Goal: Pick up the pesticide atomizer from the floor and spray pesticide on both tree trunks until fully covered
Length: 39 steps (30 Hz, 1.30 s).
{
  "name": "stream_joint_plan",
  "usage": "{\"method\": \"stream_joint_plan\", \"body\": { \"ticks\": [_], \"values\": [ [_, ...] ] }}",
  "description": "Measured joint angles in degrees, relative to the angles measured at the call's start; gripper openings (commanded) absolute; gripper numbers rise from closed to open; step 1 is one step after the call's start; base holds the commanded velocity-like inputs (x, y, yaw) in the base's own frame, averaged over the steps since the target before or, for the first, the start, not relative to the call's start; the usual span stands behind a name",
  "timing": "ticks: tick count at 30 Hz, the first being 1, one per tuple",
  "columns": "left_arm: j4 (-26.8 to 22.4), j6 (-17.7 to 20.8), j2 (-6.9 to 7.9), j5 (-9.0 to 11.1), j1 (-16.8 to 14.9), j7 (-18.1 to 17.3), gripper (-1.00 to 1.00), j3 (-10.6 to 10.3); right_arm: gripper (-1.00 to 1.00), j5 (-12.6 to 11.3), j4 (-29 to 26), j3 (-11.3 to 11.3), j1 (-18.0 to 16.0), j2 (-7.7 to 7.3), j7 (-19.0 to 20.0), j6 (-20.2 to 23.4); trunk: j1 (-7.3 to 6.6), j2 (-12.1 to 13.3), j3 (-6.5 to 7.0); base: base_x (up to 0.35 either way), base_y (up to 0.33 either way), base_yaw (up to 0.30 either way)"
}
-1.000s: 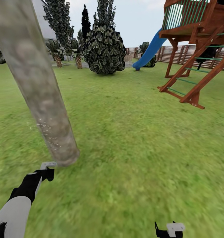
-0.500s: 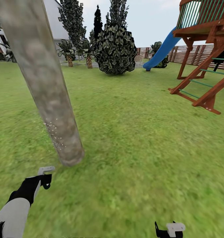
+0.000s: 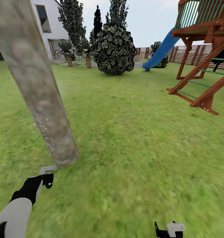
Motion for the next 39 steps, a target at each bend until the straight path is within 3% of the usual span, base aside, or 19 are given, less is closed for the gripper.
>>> {"method": "stream_joint_plan", "body": {
  "ticks": [10, 26, 39],
  "values": [
    [0.06, -0.37, -0.1, 0.01, 0.01, 0.31, -1.0, 0.03, 1.0, 0.0, 0.0, -0.01, 0.0, 0.05, 0.0, 0.0, 0.0, 0.0, 0.0, 0.162, -0.252, 0.246],
    [0.01, -0.53, -0.24, 0.0, 0.0, 0.47, -1.0, 0.09, 1.0, 0.0, 0.0, 0.0, 0.0, 0.05, 0.0, 0.0, 0.0, 0.0, 0.0, 0.109, -0.254, 0.013],
    [0.0, -0.39, 0.01, 0.12, 0.0, 0.65, -1.0, -0.09, 1.0, 0.0, 0.0, -0.01, 0.0, 0.05, 0.01, 0.0, 0.0, 0.0, 0.0, 0.029, -0.268, 0.264]
  ]
}}
